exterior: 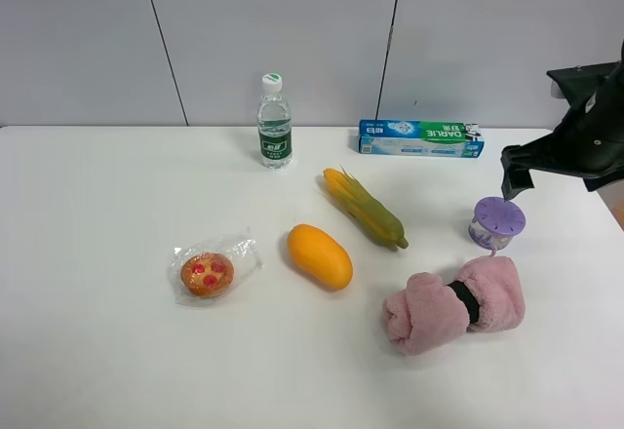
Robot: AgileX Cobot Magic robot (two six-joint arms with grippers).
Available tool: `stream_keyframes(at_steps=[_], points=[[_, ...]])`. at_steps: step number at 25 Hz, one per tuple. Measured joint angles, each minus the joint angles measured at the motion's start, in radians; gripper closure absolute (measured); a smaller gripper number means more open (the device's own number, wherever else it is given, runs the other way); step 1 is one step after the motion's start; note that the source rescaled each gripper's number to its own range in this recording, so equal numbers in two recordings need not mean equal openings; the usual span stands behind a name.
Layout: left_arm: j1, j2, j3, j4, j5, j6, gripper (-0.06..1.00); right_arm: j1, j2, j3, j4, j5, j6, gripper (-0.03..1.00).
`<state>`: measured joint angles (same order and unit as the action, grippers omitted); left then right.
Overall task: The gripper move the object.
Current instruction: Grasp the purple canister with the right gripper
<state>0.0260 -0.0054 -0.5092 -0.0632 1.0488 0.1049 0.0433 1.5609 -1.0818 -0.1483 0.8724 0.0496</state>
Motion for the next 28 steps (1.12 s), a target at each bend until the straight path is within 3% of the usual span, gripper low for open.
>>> stream_keyframes(at_steps=[9, 28], points=[[0.0, 0.0, 0.0, 0.0, 0.0, 0.0, -0.06, 0.0, 0.098, 0.0, 0.001, -0.027, 0.005, -0.03], [0.0, 0.0, 0.0, 0.0, 0.0, -0.001, -0.06, -0.017, 0.13, 0.001, 0.072, -0.18, -0.029, -0.03]])
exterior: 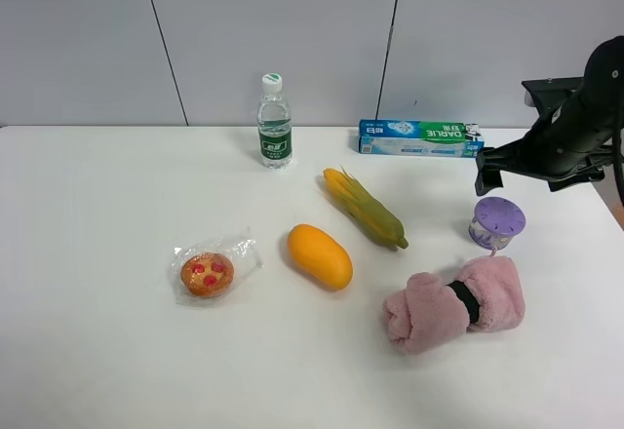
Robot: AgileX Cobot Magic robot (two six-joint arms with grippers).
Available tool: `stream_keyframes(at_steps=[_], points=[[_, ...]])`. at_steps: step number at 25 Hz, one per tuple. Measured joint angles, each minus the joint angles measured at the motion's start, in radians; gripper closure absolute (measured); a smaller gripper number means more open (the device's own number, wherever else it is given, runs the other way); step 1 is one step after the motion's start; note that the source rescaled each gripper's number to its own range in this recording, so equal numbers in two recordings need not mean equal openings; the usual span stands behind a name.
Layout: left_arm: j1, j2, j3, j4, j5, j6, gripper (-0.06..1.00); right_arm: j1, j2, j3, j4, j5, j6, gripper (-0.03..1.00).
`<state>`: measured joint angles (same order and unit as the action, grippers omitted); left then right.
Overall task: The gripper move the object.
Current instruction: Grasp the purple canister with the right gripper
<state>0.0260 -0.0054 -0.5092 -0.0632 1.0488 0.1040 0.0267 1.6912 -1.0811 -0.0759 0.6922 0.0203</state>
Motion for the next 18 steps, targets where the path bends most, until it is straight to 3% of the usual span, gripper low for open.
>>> stream_keyframes(at_steps=[18], points=[[0.0, 0.0, 0.0, 0.0, 0.0, 0.0, -0.06, -0.007, 0.225, 0.001, -0.001, -0.085, -0.02, -0.03]])
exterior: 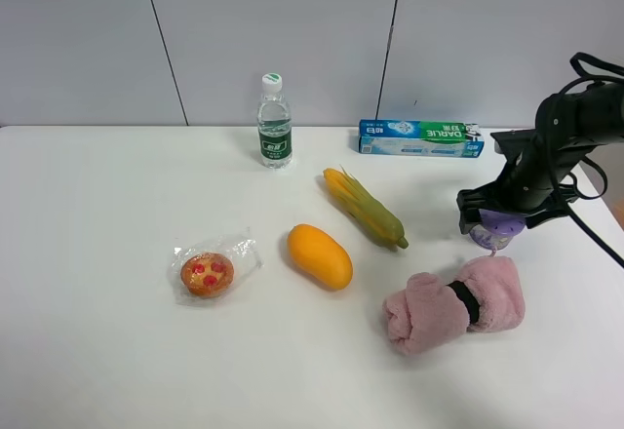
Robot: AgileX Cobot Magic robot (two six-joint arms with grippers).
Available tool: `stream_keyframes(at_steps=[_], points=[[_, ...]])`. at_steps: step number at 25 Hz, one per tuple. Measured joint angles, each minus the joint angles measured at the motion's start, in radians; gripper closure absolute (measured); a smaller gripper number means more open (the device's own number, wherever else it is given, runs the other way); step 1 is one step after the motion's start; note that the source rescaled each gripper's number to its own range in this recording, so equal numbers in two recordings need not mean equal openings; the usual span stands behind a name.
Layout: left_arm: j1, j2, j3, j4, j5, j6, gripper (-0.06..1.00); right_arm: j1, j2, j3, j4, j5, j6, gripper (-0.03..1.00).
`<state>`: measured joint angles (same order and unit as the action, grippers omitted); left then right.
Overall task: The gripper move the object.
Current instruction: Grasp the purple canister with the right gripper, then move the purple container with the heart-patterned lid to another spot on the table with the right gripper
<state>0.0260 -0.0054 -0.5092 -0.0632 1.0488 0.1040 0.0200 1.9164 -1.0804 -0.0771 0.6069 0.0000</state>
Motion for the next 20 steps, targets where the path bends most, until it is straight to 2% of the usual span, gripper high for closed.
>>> stream_keyframes(at_steps=[2, 6, 9, 11, 12, 13, 14, 15, 20], points=[[0.0, 0.0, 0.0, 0.0, 0.0, 0.0, -0.06, -0.001, 0.009, 0.0, 0.0, -0.016, 0.0, 0.0], [0.0, 0.0, 0.0, 0.0, 0.0, 0.0, -0.06, -0.001, 0.017, 0.0, 0.004, -0.042, 0.0, 0.15], [0.0, 0.0, 0.0, 0.0, 0.0, 0.0, -0.06, -0.001, 0.023, 0.0, 0.019, -0.045, 0.0, 0.21], [0.0, 0.0, 0.0, 0.0, 0.0, 0.0, -0.06, -0.001, 0.024, 0.0, 0.023, -0.045, 0.0, 0.31], [0.0, 0.0, 0.0, 0.0, 0.0, 0.0, -0.06, -0.001, 0.025, 0.0, 0.023, -0.045, 0.0, 0.4], [0.0, 0.0, 0.0, 0.0, 0.0, 0.0, -0.06, -0.001, 0.026, 0.0, 0.023, -0.045, 0.0, 0.57], [0.0, 0.0, 0.0, 0.0, 0.0, 0.0, -0.06, -0.002, 0.027, 0.0, 0.023, -0.045, 0.0, 0.8], [0.0, 0.0, 0.0, 0.0, 0.0, 0.0, -0.06, -0.002, 0.027, 0.0, 0.025, -0.045, 0.0, 0.97], [0.0, 0.0, 0.0, 0.0, 0.0, 0.0, -0.06, -0.002, 0.027, 0.0, 0.026, -0.04, 0.0, 0.95]])
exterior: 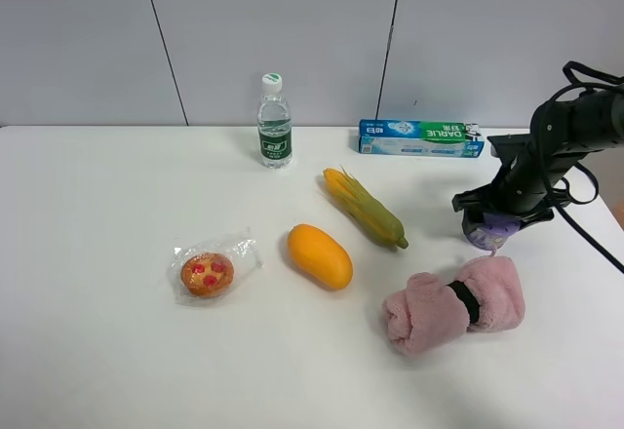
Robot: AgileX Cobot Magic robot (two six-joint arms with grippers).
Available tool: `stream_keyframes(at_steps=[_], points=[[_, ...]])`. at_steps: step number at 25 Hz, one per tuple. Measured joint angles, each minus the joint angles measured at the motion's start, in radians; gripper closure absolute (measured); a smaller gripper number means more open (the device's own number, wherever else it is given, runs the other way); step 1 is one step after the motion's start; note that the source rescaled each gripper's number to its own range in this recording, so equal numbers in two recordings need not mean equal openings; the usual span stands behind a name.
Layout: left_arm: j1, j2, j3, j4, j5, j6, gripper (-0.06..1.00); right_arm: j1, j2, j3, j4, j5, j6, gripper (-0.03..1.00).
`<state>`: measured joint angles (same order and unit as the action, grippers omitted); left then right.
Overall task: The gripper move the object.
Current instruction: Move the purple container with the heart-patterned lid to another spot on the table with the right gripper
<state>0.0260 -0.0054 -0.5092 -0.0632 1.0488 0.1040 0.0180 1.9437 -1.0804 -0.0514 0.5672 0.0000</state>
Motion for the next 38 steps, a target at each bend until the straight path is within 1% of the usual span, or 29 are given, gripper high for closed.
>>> stream_keyframes(at_steps=[3, 6, 8, 10, 12, 14, 17, 18, 20, 22, 25, 28, 31, 34, 38], points=[[0.0, 0.0, 0.0, 0.0, 0.0, 0.0, -0.06, 0.0, -0.024, -0.003, -0.004, 0.041, 0.0, 0.95], [0.0, 0.0, 0.0, 0.0, 0.0, 0.0, -0.06, 0.0, -0.095, -0.023, -0.01, 0.085, 0.0, 0.95], [0.0, 0.0, 0.0, 0.0, 0.0, 0.0, -0.06, 0.0, -0.154, -0.047, -0.01, 0.122, -0.013, 0.95], [0.0, 0.0, 0.0, 0.0, 0.0, 0.0, -0.06, 0.007, -0.215, -0.083, -0.012, 0.181, -0.045, 0.95], [0.0, 0.0, 0.0, 0.0, 0.0, 0.0, -0.06, 0.03, -0.274, -0.121, -0.015, 0.236, -0.101, 0.95], [0.0, 0.0, 0.0, 0.0, 0.0, 0.0, -0.06, 0.068, -0.317, -0.16, -0.006, 0.282, -0.187, 0.95], [0.0, 0.0, 0.0, 0.0, 0.0, 0.0, -0.06, 0.133, -0.351, -0.209, 0.051, 0.32, -0.319, 0.95], [0.0, 0.0, 0.0, 0.0, 0.0, 0.0, -0.06, 0.158, -0.356, -0.221, 0.086, 0.323, -0.37, 0.95], [0.0, 0.0, 0.0, 0.0, 0.0, 0.0, -0.06, 0.207, -0.357, -0.241, 0.151, 0.319, -0.47, 0.95], [0.0, 0.0, 0.0, 0.0, 0.0, 0.0, -0.06, 0.258, -0.357, -0.246, 0.2, 0.294, -0.586, 0.95], [0.0, 0.0, 0.0, 0.0, 0.0, 0.0, -0.06, 0.324, -0.357, -0.246, 0.264, 0.233, -0.747, 0.95], [0.0, 0.0, 0.0, 0.0, 0.0, 0.0, -0.06, 0.388, -0.357, -0.246, 0.306, 0.172, -0.855, 0.95], [0.0, 0.0, 0.0, 0.0, 0.0, 0.0, -0.06, 0.444, -0.336, -0.256, 0.319, 0.125, -0.872, 0.95], [0.0, 0.0, 0.0, 0.0, 0.0, 0.0, -0.06, 0.488, -0.265, -0.306, 0.326, 0.112, -0.825, 0.95], [0.0, 0.0, 0.0, 0.0, 0.0, 0.0, -0.06, 0.538, -0.118, -0.436, 0.323, 0.111, -0.749, 0.95]])
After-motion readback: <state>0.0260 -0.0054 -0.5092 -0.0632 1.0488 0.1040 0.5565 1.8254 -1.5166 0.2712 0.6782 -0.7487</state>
